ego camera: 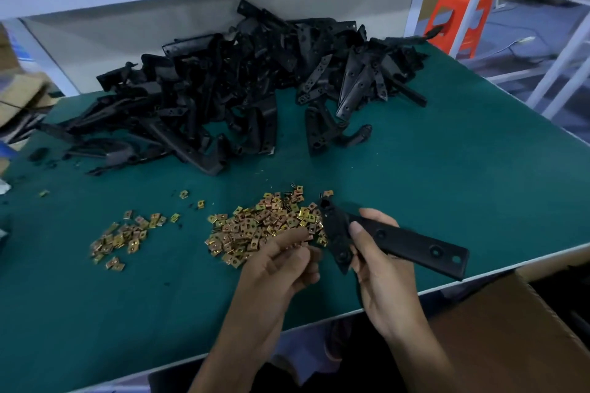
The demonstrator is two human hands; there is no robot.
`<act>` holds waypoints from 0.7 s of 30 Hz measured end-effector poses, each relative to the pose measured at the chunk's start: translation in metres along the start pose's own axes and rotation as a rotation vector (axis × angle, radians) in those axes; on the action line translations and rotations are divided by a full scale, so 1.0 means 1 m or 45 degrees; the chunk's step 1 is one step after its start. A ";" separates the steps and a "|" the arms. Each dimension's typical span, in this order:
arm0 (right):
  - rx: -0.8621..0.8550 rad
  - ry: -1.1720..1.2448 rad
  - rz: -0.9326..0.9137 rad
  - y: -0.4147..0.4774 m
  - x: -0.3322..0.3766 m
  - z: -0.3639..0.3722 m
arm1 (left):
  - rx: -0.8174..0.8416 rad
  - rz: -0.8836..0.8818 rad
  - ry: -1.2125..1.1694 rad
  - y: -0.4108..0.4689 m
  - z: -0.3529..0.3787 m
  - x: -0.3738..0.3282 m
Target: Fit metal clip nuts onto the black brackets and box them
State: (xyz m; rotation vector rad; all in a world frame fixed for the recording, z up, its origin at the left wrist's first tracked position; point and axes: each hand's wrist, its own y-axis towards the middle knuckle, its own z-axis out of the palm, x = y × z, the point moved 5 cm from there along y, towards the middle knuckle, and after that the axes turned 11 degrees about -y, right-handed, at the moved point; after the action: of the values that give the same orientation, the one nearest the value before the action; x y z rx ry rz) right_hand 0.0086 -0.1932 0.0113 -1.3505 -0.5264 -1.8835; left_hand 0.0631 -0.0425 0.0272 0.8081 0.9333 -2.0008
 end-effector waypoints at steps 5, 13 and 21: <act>0.041 -0.018 0.015 -0.001 -0.002 0.000 | -0.088 -0.178 -0.232 -0.006 0.015 0.018; 0.092 -0.049 -0.041 -0.001 -0.001 0.000 | -0.081 -0.294 -0.326 -0.007 0.018 0.019; 0.116 -0.151 -0.138 -0.002 -0.002 0.000 | -0.048 -0.297 -0.278 -0.007 0.015 0.018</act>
State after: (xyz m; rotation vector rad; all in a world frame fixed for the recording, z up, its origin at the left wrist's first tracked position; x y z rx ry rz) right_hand 0.0078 -0.1909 0.0093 -1.4042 -0.7498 -1.8492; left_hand 0.0456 -0.0585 0.0237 0.4642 0.9691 -2.2120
